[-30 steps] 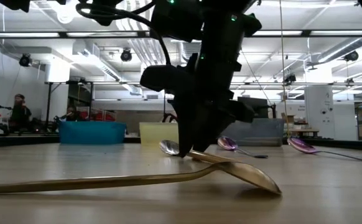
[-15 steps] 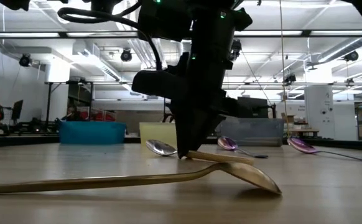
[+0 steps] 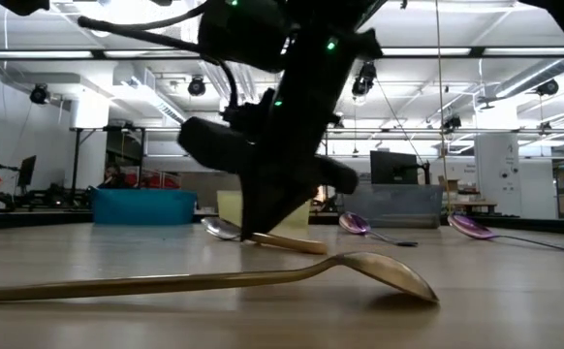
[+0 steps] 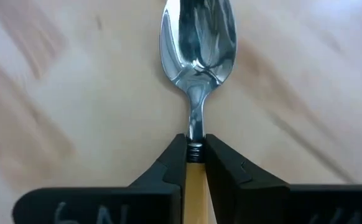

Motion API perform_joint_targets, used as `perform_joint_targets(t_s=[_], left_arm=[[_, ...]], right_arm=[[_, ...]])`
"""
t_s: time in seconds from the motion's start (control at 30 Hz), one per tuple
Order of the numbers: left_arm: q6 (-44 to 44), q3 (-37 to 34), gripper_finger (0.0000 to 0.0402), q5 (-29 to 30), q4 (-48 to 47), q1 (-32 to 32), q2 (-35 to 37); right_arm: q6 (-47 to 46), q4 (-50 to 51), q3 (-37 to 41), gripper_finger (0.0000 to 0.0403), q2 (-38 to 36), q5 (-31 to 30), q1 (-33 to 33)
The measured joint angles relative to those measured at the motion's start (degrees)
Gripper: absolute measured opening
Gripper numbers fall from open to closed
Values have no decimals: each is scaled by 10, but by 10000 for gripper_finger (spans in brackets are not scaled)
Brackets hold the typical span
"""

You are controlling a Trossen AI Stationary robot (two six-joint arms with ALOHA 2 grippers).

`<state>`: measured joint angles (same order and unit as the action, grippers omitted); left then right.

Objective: Sort silverware by color (type)
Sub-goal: Put the yellow spoon into the black bin

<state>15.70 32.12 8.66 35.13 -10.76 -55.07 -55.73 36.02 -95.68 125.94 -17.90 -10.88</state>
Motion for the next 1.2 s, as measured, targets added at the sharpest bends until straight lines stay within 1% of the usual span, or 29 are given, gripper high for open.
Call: perform_joint_targets(t_s=[0.13, 0.27, 0.33, 0.43, 0.57, 0.77, 0.9, 1.03, 1.2], left_arm=[[26, 0, 206, 0, 28, 1, 0], [49, 0, 206, 0, 46, 2, 0], [53, 0, 206, 14, 61, 2, 0], [60, 0, 206, 43, 89, 2, 0], [50, 10, 206, 43, 120, 6, 0], [45, 57, 206, 44, 96, 15, 0], [38, 89, 206, 45, 90, 27, 0], [-13, 118, 206, 45, 90, 46, -4], [-40, 149, 206, 49, 88, 68, -25]], right_arm=[[19, -49, 1, 25, 2, -58, -3], [39, -70, 2, 23, 2, -111, -4], [45, -69, 3, 20, 1, -145, -3], [64, -66, 3, 14, -3, -176, -4], [105, -65, 3, 5, -10, -177, -5], [177, -66, 3, 6, -43, -178, -5], [253, -68, 3, 7, -78, -182, -4], [331, -74, 6, 7, -112, -183, -4], [420, -112, 43, 8, -151, -183, -4]])
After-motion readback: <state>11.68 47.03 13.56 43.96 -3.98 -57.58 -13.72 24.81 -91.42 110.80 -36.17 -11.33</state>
